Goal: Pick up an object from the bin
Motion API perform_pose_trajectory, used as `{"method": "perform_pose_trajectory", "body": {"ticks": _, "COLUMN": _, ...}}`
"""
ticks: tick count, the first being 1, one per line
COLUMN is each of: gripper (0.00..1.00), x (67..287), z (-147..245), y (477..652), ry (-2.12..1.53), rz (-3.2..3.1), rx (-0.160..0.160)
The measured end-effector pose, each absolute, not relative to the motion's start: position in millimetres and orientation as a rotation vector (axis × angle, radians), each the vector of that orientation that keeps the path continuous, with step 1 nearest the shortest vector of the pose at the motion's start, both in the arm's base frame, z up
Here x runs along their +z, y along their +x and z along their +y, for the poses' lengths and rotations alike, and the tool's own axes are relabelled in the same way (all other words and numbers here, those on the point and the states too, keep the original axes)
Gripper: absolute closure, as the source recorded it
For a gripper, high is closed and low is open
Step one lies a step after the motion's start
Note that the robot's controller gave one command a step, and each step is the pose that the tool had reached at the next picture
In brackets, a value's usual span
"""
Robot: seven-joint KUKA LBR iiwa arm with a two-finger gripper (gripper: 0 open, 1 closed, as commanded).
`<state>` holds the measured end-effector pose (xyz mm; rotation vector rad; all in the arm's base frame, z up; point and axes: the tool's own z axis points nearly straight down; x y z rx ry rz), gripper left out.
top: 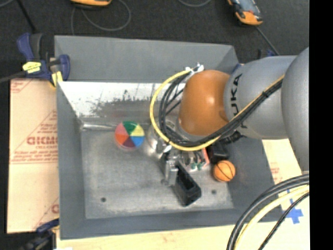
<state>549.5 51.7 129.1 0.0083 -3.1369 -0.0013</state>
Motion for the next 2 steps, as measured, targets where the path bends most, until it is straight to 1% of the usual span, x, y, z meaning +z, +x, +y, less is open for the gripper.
{"method": "perform_pose_trajectory", "body": {"ticks": 1, "gripper": 0.0, "x": 134, "z": 51, "y": 551.5, "ry": 0.006, "rz": -3.145, "rx": -0.002}}
{"method": "perform_pose_trajectory", "body": {"ticks": 2, "gripper": 0.0, "x": 99, "z": 9, "y": 588.5, "ry": 0.197, "rz": -3.145, "rx": -0.003}}
